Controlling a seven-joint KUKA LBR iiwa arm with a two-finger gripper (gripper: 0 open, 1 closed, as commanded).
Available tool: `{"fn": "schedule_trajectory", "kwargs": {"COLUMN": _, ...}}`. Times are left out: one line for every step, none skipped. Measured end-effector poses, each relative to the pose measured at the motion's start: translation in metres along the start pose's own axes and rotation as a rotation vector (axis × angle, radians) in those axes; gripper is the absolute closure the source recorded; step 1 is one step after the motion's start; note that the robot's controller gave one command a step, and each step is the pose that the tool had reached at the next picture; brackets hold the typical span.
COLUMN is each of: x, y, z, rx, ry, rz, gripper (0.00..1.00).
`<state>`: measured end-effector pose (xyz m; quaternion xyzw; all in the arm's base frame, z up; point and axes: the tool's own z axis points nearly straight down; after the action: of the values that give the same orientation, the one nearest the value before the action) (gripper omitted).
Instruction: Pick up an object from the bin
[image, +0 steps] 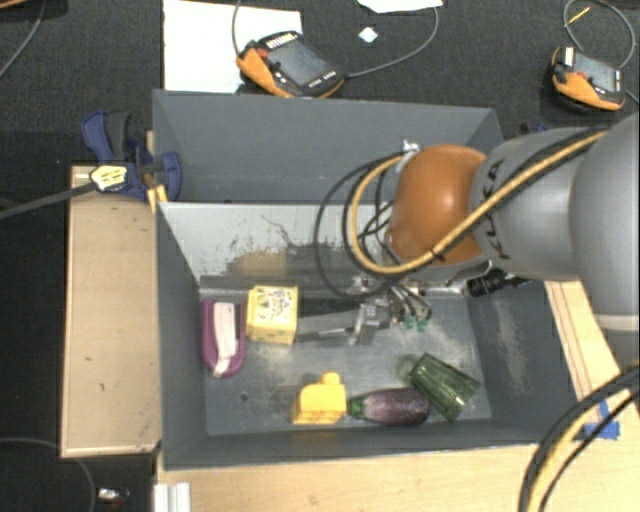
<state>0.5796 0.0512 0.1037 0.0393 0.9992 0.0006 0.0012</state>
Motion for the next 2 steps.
{"fn": "schedule_trajectory", "kwargs": {"x": 0.000, "y": 0.000, "z": -0.019, "rx": 0.000, "ry": 0.001, "rz": 0.000, "gripper": 1.00}}
{"fn": "schedule_trajectory", "kwargs": {"x": 0.000, "y": 0.000, "z": -0.037, "rx": 0.000, "ry": 0.001, "rz": 0.000, "gripper": 1.00}}
